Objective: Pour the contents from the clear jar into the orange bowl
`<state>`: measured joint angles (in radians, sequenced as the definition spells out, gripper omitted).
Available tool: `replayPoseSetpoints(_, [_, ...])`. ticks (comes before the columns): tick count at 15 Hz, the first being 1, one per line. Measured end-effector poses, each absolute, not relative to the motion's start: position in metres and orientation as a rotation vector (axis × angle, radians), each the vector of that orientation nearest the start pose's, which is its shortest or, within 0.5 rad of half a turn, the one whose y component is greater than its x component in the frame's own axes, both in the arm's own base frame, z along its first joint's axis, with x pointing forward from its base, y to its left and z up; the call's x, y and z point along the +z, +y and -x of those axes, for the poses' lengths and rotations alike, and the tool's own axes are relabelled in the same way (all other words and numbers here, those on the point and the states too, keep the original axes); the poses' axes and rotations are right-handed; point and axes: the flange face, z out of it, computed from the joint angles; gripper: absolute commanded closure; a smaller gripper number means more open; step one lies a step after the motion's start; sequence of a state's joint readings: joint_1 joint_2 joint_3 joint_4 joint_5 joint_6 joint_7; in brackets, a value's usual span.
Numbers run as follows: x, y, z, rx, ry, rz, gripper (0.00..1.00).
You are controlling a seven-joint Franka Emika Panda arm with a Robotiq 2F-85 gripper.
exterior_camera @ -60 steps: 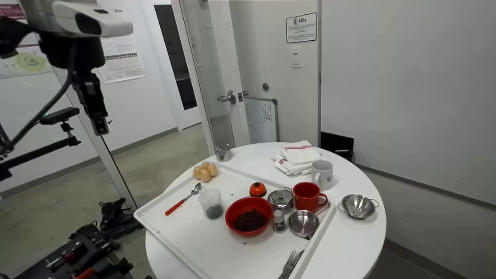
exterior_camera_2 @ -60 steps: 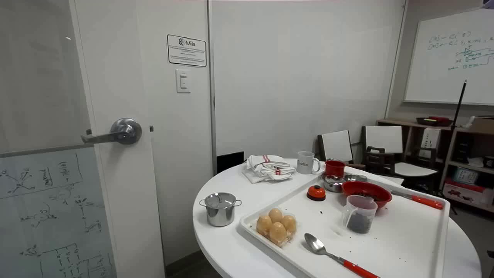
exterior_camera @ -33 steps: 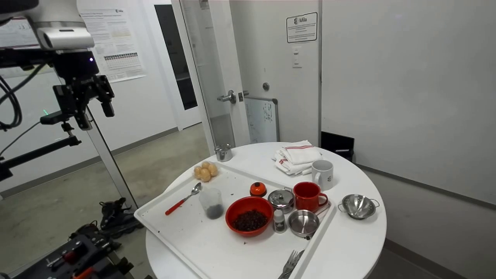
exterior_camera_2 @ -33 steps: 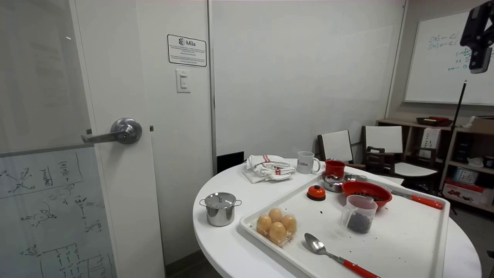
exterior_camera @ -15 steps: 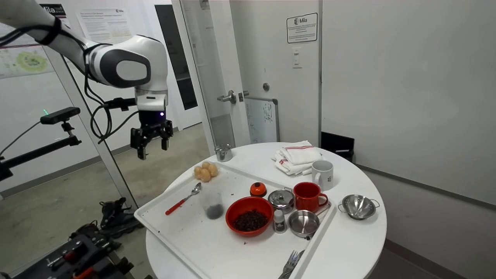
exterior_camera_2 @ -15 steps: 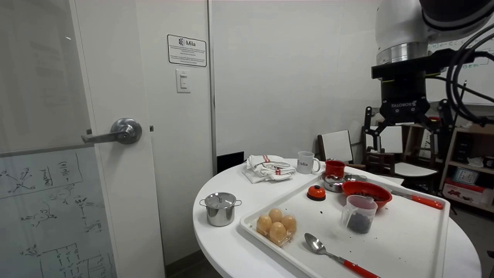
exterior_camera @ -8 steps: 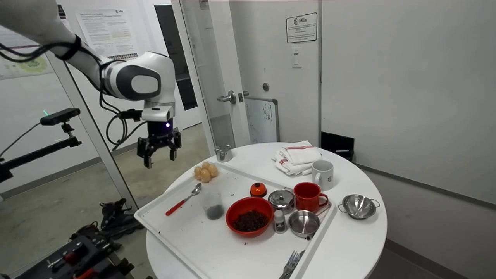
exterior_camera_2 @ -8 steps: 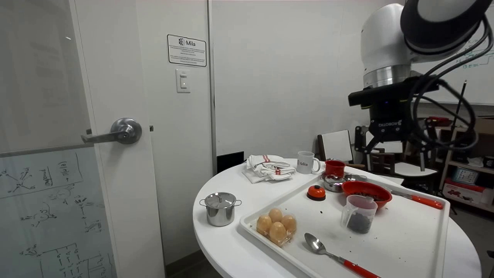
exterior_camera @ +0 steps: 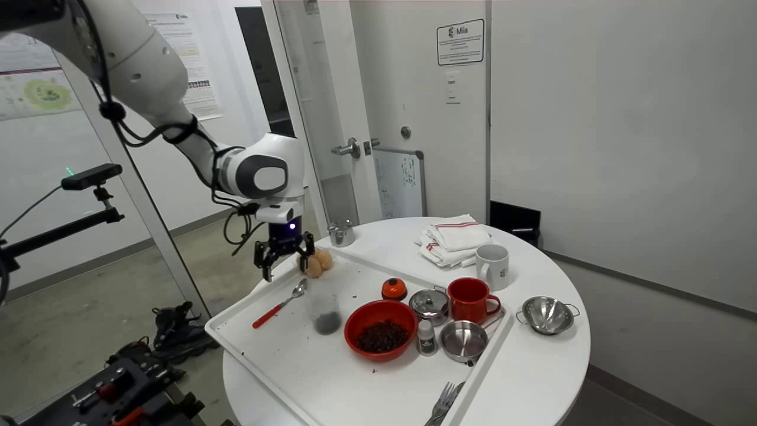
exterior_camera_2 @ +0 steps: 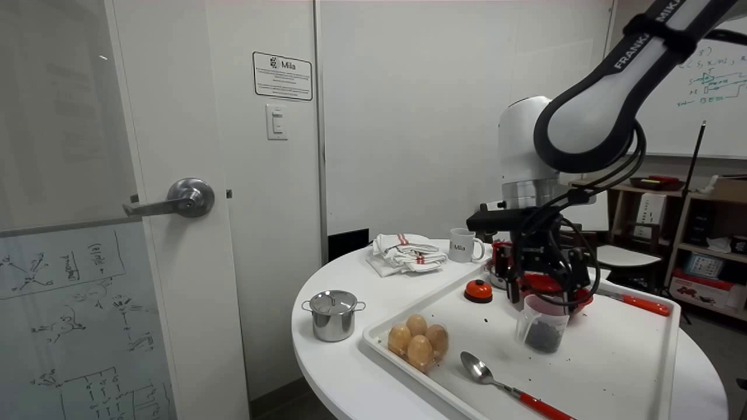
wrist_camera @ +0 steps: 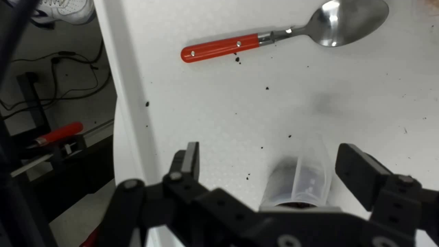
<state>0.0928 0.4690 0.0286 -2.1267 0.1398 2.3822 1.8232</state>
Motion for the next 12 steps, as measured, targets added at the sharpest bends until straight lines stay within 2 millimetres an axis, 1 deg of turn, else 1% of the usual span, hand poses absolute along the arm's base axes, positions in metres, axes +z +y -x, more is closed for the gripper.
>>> replayPoseSetpoints(2, [0.156, 0.064, -0.557, 0.323, 2.573, 1.989, 0.0])
replayPoseSetpoints(4, [0.15, 0.063, -0.567, 0.313, 2.576, 1.984, 0.0])
replayPoseSetpoints(7, [0.147, 0.06, -0.576, 0.295, 2.572, 1.964, 0.0])
replayPoseSetpoints(12, [0.147, 0.049, -0.579, 0.298, 2.592, 1.905, 0.0])
